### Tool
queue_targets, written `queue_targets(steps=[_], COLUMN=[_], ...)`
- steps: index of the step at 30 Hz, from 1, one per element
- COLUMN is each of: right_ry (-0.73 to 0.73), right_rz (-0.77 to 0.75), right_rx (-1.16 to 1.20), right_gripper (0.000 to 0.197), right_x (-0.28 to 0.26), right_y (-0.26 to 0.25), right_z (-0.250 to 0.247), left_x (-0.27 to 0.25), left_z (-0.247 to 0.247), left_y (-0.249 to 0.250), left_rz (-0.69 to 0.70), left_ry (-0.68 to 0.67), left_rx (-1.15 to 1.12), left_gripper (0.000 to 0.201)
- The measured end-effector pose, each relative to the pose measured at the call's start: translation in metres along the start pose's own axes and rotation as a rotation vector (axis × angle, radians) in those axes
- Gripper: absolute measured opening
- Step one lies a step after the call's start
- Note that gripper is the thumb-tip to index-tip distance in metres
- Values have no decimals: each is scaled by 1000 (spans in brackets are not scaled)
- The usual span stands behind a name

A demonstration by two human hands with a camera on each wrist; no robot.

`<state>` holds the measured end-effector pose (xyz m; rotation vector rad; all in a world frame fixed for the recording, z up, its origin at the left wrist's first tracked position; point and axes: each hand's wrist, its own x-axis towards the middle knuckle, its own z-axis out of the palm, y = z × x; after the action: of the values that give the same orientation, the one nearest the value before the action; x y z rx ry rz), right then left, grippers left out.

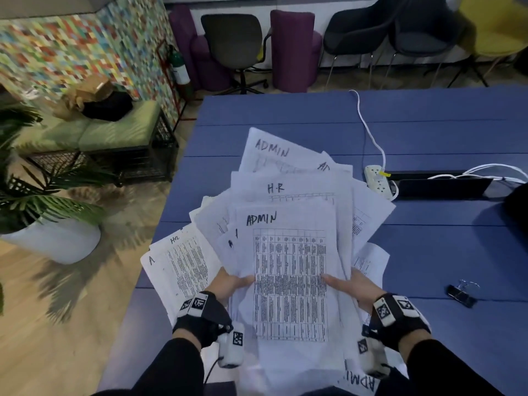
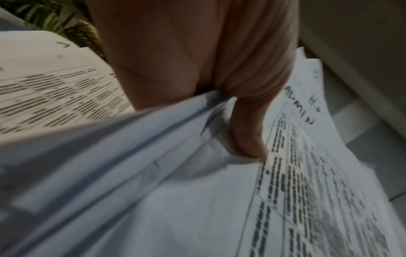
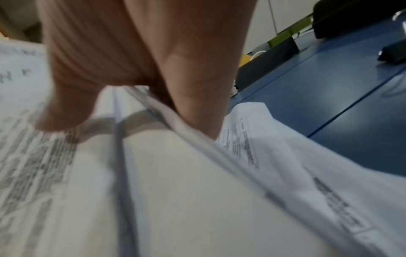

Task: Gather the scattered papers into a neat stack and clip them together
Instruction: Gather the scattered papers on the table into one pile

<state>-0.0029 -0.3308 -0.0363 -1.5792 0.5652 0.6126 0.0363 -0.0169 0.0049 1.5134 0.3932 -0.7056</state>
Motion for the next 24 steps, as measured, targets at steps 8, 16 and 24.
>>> queue_targets(steps=[8, 16, 24], right_ry=[287, 233, -13], right_rz=[-304, -483, -300], right_rx=[270, 186, 107], right_gripper=[104, 89, 36], right_x=[-59, -63, -82], right_y=[-103, -125, -124], right_z=[0, -21, -10], left_x=[-42, -43, -42], left_z=[7, 10, 25], left_y=[94, 120, 104], left_rz=[314, 386, 369], left_ry=[-70, 17, -61], left_rx=[67, 96, -54], left_gripper=[70, 19, 37])
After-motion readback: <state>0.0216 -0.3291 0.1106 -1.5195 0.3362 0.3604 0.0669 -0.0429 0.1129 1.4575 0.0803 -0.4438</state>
